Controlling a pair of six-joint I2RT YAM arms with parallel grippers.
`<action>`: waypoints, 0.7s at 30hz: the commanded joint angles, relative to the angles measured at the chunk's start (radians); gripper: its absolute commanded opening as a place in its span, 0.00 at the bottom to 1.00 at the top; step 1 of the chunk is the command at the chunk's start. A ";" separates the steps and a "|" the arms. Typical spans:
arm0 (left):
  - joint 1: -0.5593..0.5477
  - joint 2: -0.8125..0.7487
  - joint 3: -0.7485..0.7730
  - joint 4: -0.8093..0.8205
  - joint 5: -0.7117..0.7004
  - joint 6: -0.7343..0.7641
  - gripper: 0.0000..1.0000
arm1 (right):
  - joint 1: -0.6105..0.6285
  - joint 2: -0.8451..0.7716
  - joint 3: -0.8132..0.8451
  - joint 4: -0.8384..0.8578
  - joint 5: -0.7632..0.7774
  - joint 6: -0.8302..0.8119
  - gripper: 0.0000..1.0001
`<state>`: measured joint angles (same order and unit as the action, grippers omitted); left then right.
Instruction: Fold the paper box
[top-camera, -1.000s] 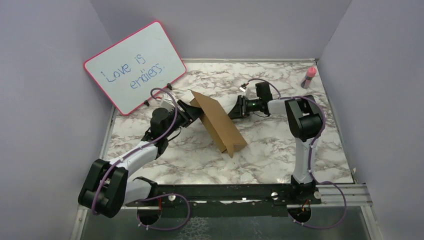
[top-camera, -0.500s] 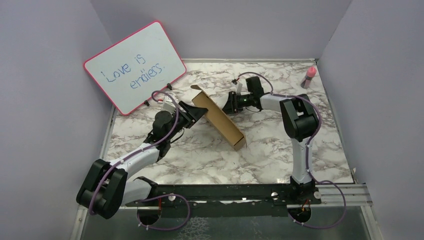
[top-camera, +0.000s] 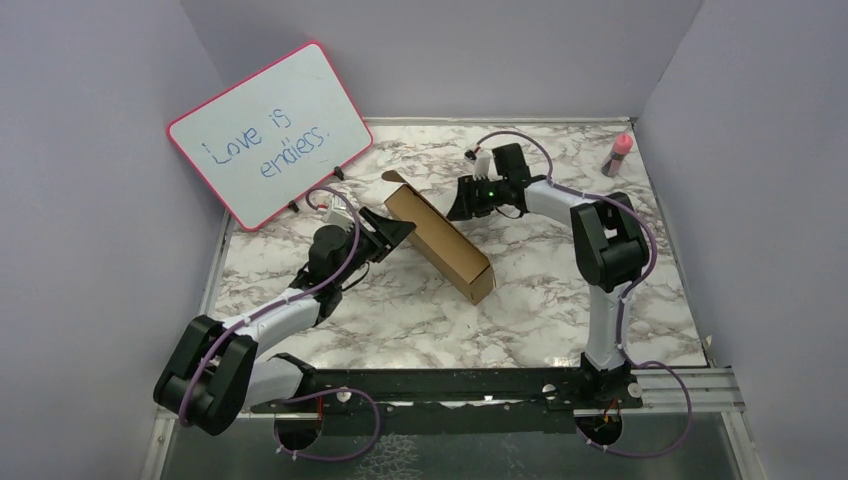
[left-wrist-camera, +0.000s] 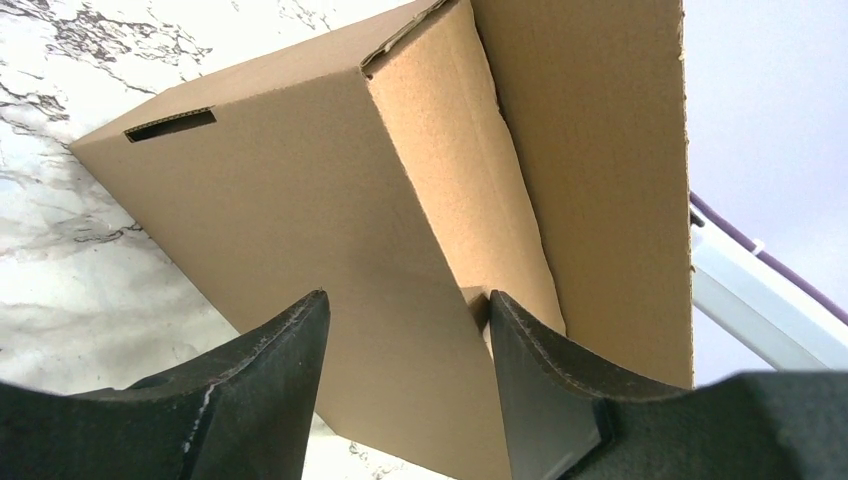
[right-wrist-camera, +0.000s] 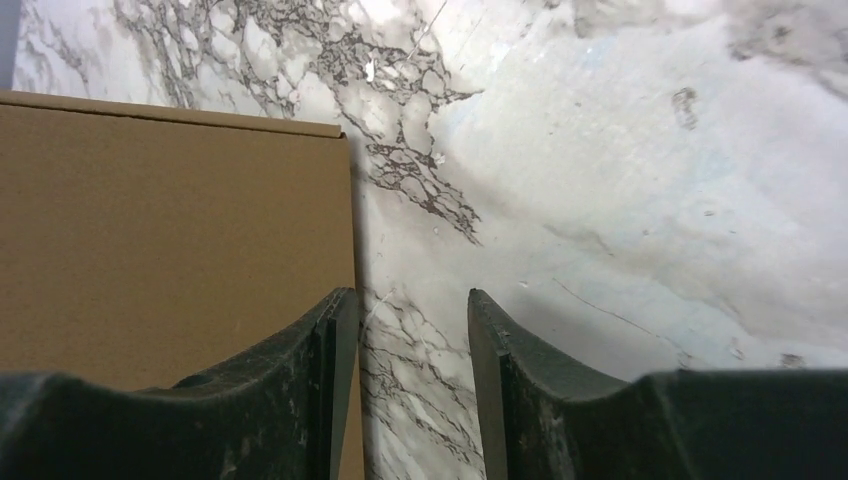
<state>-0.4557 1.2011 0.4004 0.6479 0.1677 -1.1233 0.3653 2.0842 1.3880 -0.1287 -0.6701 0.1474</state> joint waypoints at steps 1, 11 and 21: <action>0.005 0.003 0.017 -0.063 -0.040 0.051 0.62 | -0.003 -0.084 0.026 -0.042 0.117 -0.035 0.51; 0.053 0.038 0.086 -0.099 0.029 0.103 0.67 | -0.007 -0.225 -0.004 -0.057 0.211 -0.034 0.64; 0.058 0.062 0.133 -0.102 0.072 0.120 0.71 | -0.008 -0.306 -0.020 -0.071 0.236 -0.038 0.66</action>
<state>-0.4053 1.2613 0.5030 0.5587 0.2089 -1.0336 0.3641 1.8484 1.3853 -0.1814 -0.4725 0.1207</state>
